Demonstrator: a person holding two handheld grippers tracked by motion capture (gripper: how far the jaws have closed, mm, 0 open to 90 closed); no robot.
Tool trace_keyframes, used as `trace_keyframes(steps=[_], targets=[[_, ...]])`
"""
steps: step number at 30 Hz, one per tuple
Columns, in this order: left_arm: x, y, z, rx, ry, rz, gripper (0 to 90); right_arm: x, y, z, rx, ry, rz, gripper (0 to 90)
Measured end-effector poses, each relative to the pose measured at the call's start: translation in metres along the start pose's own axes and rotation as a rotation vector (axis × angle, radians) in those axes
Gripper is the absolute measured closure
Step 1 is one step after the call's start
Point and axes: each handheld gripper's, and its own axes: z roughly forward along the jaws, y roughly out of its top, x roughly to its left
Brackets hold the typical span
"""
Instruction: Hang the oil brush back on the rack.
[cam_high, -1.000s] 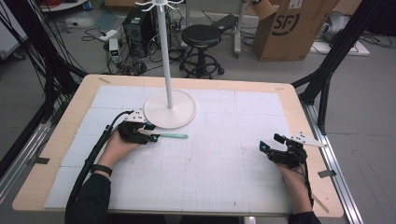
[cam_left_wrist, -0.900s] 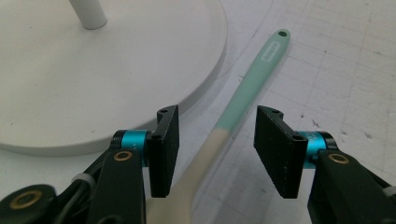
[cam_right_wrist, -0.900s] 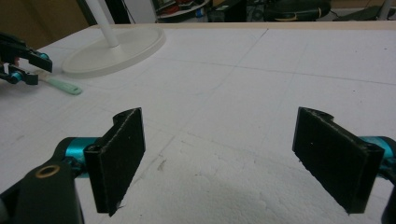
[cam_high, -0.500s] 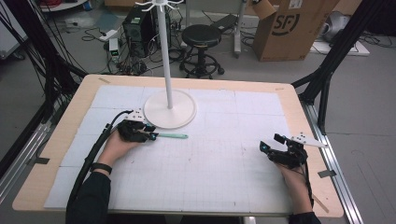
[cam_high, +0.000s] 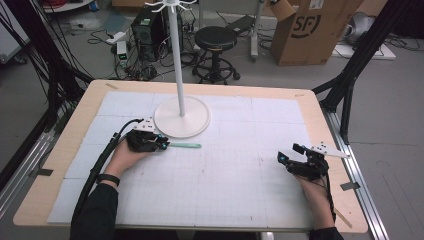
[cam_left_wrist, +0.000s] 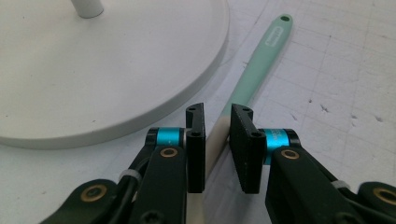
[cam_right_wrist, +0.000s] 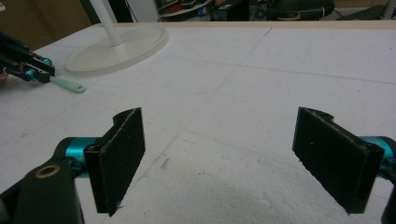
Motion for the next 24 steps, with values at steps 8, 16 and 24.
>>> trace_keyframes(steps=[8, 16, 24], targets=[[-0.0007, -0.0008, -0.0001, -0.002, -0.032, 0.01, 78.3, -0.0001, 0.0, 0.0006, 0.0, -0.001, -0.001, 16.5], [0.0021, -0.0028, 0.0002, -0.019, -0.054, -0.006, 79.8, -0.0001, -0.0004, 0.0016, 0.005, 0.0, 0.001, 16.6], [-0.0036, -0.0003, -0.0003, 0.004, -0.058, -0.008, 82.3, -0.0013, -0.0004, 0.0015, 0.005, 0.006, 0.002, 16.6]])
